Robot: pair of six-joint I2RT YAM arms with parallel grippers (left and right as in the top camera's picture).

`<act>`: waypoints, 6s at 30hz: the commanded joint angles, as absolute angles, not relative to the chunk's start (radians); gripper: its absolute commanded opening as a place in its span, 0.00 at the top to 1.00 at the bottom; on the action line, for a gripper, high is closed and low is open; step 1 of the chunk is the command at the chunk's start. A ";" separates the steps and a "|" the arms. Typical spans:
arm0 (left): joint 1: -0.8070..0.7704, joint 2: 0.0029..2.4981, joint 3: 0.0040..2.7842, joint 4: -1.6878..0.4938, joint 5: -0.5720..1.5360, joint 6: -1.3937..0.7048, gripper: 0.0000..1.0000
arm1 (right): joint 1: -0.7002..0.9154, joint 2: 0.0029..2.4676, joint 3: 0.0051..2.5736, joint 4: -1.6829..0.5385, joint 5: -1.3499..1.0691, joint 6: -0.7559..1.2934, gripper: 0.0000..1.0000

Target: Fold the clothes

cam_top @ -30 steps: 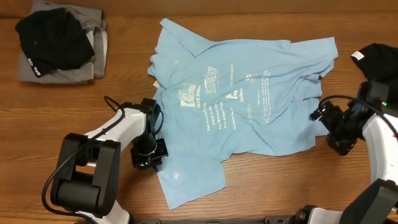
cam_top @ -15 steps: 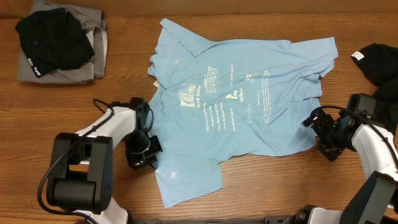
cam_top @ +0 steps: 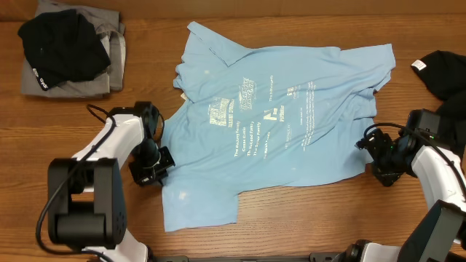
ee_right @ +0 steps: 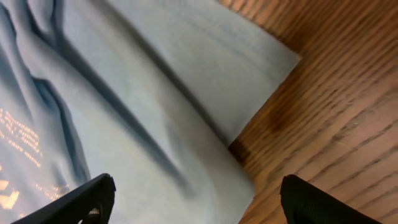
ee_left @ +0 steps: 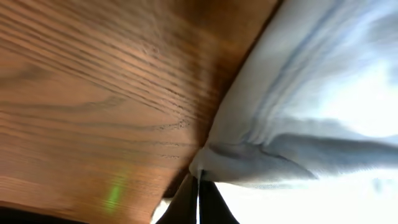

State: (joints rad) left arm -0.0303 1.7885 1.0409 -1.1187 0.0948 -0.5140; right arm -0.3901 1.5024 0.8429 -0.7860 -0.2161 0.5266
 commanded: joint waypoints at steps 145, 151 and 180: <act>-0.033 1.372 1.108 -1.375 0.133 -0.484 0.96 | -0.661 1.487 1.024 -1.172 0.280 0.854 0.96; -0.034 1.372 1.108 -1.446 0.131 -0.484 0.96 | -0.665 1.483 1.024 -1.167 0.279 0.887 0.96; -0.178 1.488 1.022 -1.312 0.342 -0.276 0.45 | -0.662 1.483 1.022 -1.049 -0.014 0.620 0.00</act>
State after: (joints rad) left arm -0.0975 1.4658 1.0271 -1.3293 0.2672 -0.3511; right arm -0.6613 1.5116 1.0065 -1.0561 0.0105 0.6312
